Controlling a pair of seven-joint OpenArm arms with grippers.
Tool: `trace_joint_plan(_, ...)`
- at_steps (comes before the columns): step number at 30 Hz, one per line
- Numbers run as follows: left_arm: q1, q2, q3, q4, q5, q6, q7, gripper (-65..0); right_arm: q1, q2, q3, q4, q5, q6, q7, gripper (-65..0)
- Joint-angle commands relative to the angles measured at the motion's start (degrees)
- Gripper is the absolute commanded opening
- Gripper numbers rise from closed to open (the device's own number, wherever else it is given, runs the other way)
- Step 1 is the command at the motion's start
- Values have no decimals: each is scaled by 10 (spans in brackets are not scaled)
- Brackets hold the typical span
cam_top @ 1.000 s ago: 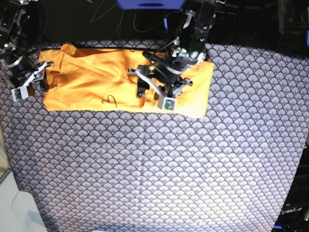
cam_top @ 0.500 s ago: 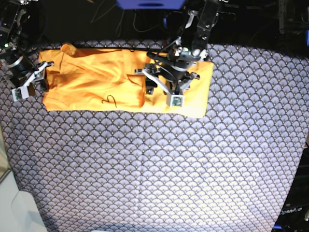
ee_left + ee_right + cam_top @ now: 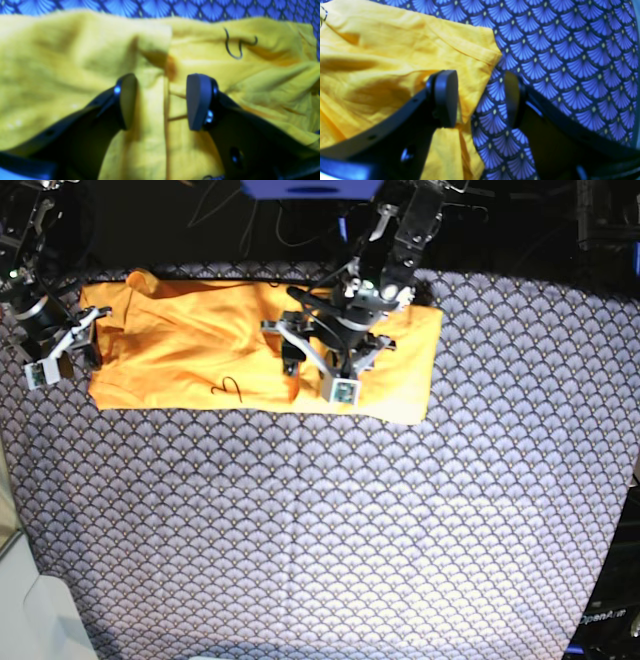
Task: Fold the T-shirt properly
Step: 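Regrasp the folded end with the left gripper and push it toward the right gripper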
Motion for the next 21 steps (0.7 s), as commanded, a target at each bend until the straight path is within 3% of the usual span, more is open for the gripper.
trace_joint_plan(1, -3, 4, 2, 8, -2, -3, -10, -331, 1, 10, 3, 9, 7, 0, 12, -338)
trace_joint_plan(14, -6, 3, 1, -36, 1, -3, -10, -338, 2, 10, 3, 9, 7, 0, 13, -338)
trace_joint_plan(17, -6, 3, 0, -36, 1, -3, -10, -426, 3, 11, 3, 9, 7, 0, 13, -338)
trace_joint_plan(20, -6, 3, 0, -30, 0, -3, -10, -626, 3, 11, 3, 9, 7, 0, 13, -338)
trace_joint_plan(21, -6, 3, 0, -29, 0, -3, -10, -650, 3, 11, 3, 9, 7, 0, 13, -338)
